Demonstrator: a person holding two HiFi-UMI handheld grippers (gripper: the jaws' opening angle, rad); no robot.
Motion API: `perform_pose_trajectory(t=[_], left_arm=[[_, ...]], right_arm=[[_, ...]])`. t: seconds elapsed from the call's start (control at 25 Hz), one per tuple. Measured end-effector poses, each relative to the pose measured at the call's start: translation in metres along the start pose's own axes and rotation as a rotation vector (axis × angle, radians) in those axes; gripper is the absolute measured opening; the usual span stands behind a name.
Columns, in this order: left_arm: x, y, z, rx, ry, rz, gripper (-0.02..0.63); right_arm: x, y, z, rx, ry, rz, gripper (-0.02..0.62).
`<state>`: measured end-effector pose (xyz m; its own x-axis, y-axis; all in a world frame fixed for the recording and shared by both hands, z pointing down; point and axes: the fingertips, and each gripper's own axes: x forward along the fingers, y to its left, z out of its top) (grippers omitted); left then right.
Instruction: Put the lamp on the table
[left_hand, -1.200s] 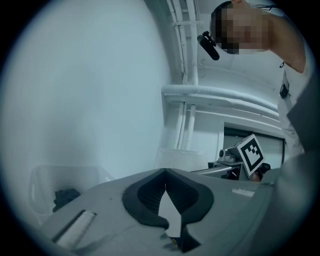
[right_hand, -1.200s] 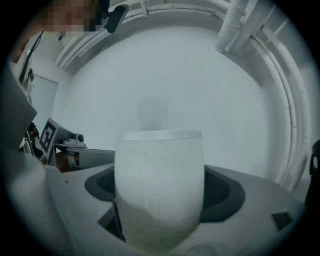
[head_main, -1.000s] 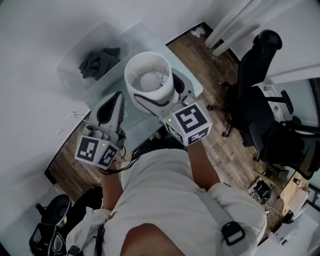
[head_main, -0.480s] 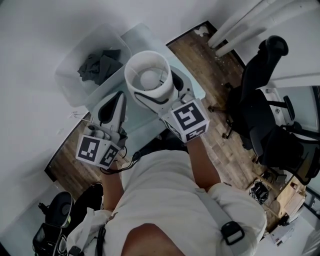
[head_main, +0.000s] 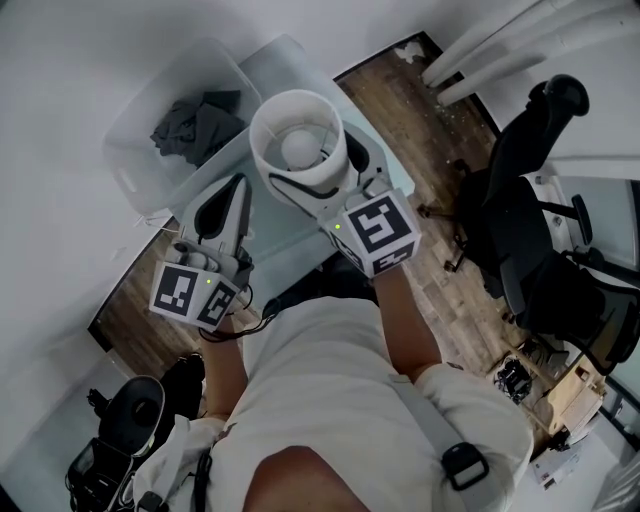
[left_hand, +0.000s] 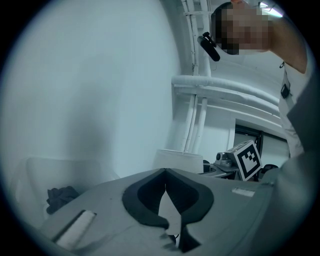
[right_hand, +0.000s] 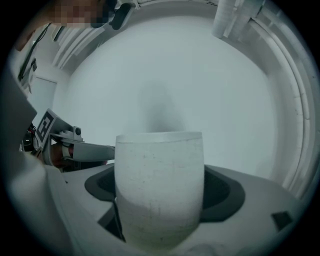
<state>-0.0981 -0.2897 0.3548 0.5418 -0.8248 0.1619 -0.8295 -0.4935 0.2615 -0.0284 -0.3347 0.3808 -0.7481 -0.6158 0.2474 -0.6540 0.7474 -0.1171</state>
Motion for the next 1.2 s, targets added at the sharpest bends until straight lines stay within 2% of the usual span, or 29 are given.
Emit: perform_pose_trajectory(t=[1.2], left_arm=[[0.042, -0.005, -0.030, -0.023, 0.060, -0.028, 0.000]], right_arm=[[0.011, -0.041, -0.024, -0.005, 0.000, -0.024, 0.471]])
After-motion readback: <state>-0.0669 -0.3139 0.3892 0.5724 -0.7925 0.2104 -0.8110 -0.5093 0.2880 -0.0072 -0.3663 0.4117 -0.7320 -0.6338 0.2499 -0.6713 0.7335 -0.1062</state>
